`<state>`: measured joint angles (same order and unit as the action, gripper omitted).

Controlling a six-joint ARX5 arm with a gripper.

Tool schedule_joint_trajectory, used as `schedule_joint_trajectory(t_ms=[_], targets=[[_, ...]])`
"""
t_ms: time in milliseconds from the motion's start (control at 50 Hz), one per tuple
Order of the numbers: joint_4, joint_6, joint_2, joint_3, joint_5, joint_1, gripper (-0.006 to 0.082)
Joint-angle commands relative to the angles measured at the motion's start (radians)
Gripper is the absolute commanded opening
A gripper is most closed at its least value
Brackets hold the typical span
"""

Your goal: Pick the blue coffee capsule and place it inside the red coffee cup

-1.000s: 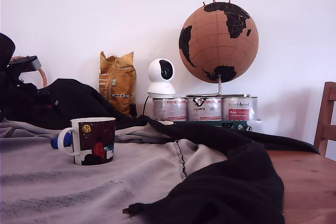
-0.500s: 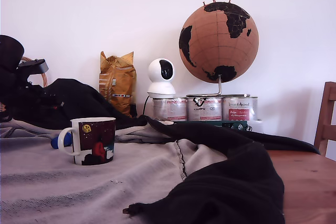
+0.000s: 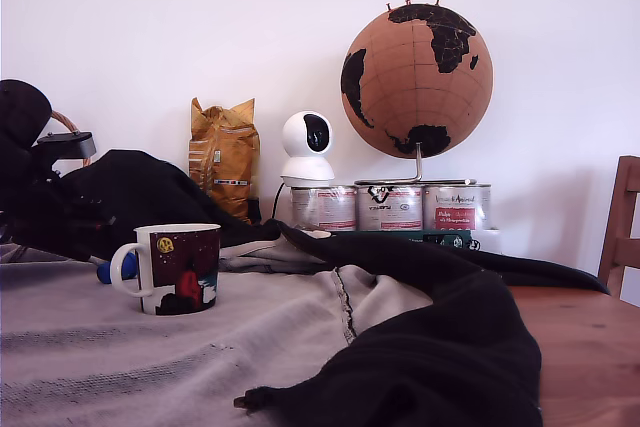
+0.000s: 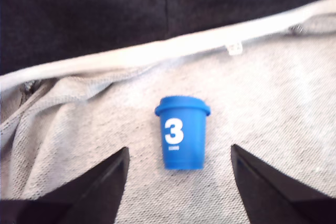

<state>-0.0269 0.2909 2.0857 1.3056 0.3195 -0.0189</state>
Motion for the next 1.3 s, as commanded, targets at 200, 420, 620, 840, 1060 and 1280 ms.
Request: schedule_joint_trajectory(t_ms=[200,420,620,840,1060,1280], targets=[[0.012,0.005,0.031,-0.009,-0.018,0.027,0.0391],[0.017,0.004,0.031,-0.009,-0.032,0.034,0.0263],[0.009,0.001,0.031,-0.009,-0.032,0.030,0.0196],[0.026,-0.008,0.027,0.021,0.003,0.031,0.0178],[0.085,-0.030,0.027,0.086,0.028,0.031,0.0182],[0.161,-0.029,0.027,0.141,0.040,0.032,0.0186]])
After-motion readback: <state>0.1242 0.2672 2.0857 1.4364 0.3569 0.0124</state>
